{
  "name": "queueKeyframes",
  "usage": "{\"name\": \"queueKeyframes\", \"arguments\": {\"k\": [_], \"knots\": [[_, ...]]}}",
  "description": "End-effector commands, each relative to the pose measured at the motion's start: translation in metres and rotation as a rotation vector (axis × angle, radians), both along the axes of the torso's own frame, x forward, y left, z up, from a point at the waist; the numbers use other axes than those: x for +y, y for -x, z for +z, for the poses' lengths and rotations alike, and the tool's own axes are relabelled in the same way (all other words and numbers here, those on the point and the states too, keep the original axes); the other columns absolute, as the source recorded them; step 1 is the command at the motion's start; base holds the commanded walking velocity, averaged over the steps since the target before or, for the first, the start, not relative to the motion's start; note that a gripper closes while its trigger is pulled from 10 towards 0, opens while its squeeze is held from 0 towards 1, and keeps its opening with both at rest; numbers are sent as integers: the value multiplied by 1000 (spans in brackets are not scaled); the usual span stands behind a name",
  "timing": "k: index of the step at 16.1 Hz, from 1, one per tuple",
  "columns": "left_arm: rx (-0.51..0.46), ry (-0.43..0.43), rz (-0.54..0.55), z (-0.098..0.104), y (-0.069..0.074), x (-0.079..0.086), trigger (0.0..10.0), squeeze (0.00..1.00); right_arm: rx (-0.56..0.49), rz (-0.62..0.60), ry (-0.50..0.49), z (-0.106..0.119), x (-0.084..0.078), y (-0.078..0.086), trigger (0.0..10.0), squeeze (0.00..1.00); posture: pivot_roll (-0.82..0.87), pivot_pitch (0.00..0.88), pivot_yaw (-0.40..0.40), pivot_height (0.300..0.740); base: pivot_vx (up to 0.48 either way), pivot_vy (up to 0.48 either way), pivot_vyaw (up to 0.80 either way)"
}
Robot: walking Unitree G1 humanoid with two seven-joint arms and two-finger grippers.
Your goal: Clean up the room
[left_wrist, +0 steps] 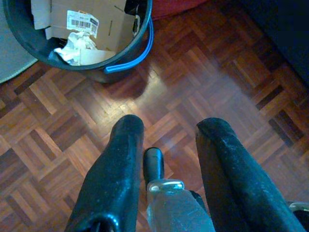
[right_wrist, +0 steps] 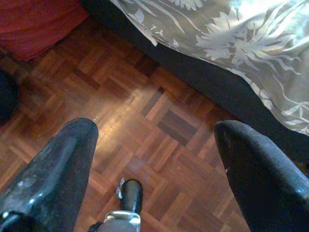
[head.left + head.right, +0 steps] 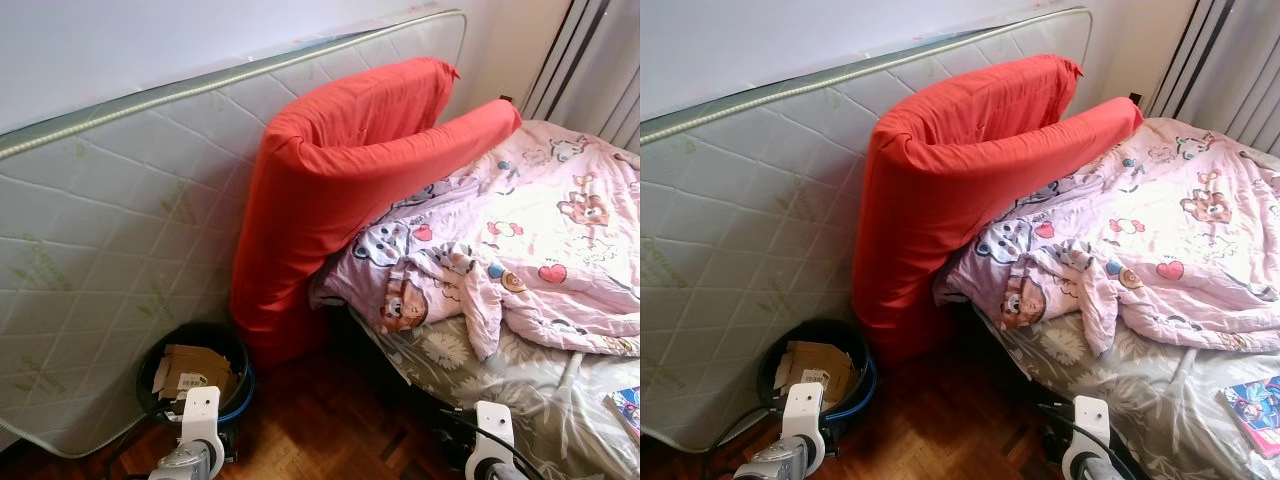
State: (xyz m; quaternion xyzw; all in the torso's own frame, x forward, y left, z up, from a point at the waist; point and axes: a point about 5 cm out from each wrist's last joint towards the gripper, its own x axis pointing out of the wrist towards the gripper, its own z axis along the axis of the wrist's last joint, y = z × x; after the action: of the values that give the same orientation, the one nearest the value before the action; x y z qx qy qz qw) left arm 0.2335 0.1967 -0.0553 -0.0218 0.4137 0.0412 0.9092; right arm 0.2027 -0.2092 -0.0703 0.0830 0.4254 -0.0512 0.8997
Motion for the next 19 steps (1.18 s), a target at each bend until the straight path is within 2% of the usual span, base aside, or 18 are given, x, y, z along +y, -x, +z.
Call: {"name": "queueKeyframes", "arguments": {"k": [1, 19], "knots": [[7, -1, 5, 0, 0, 1, 10000, 0, -12, -3, 3, 2, -1, -3, 10000, 0, 1, 0, -47, 740, 0, 0, 0], [-2, 25, 6, 1, -1, 0, 10000, 0, -12, -2, 18, 3, -3, -5, 10000, 0, -3, 0, -47, 740, 0, 0, 0]]}}
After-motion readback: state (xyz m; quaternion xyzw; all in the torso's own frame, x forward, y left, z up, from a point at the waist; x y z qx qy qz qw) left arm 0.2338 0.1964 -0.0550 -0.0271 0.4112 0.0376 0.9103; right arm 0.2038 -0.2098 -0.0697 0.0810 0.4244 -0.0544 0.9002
